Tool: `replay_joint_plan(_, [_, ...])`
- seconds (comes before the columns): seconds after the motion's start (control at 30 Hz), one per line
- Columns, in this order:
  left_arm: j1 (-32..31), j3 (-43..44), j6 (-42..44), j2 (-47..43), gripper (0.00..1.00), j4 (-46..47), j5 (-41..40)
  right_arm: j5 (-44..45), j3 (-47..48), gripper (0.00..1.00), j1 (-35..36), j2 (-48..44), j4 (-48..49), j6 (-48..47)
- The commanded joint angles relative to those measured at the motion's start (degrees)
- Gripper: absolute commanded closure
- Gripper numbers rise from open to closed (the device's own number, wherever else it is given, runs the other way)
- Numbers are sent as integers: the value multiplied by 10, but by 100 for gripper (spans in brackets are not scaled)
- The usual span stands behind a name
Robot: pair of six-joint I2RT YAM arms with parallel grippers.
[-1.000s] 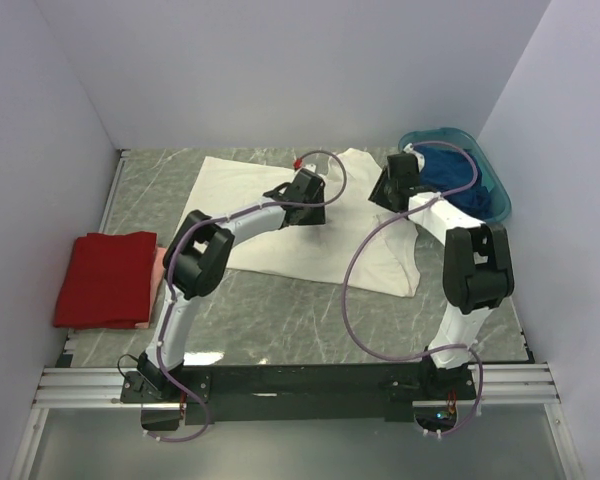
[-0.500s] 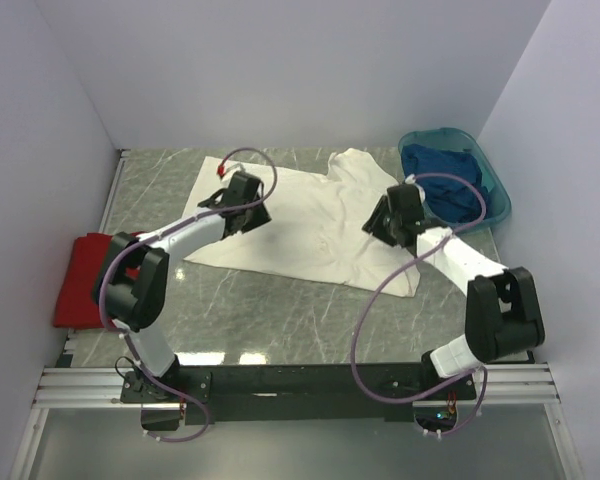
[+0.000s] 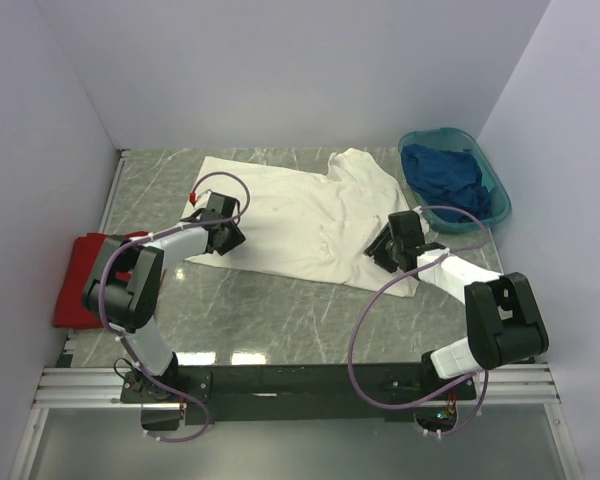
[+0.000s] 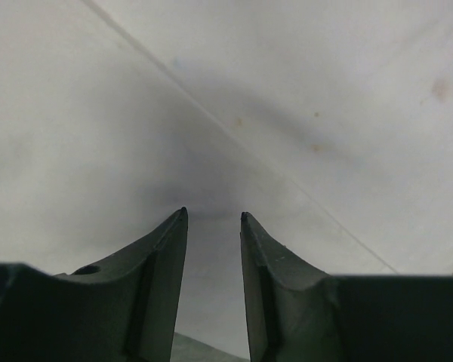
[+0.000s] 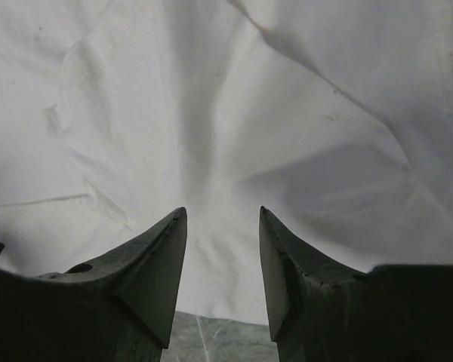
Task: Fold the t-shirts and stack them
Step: Fold the tshirt
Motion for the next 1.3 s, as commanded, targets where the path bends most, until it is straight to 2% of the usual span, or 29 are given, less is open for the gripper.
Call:
replay_joint_plan(0.0, [4, -9, -6, -13, 60, 15, -31, 9, -21, 50, -17, 12, 15, 30])
replay_joint_plan(0.3, [4, -52, -50, -12, 62, -20, -56, 42, -23, 53, -25, -9, -94, 55])
replay_joint_plan(0.67, [-14, -137, -130, -57, 62, -37, -70, 55, -29, 55, -100, 7, -220, 59])
replay_joint_plan(1.0, [-118, -212, -255, -137, 60, -87, -86, 32, -72, 55, -156, -28, -254, 31])
replay_joint_plan(1.27, [-133, -290, -296, -243, 58, -135, -97, 36, -103, 57, -182, -81, -279, 22])
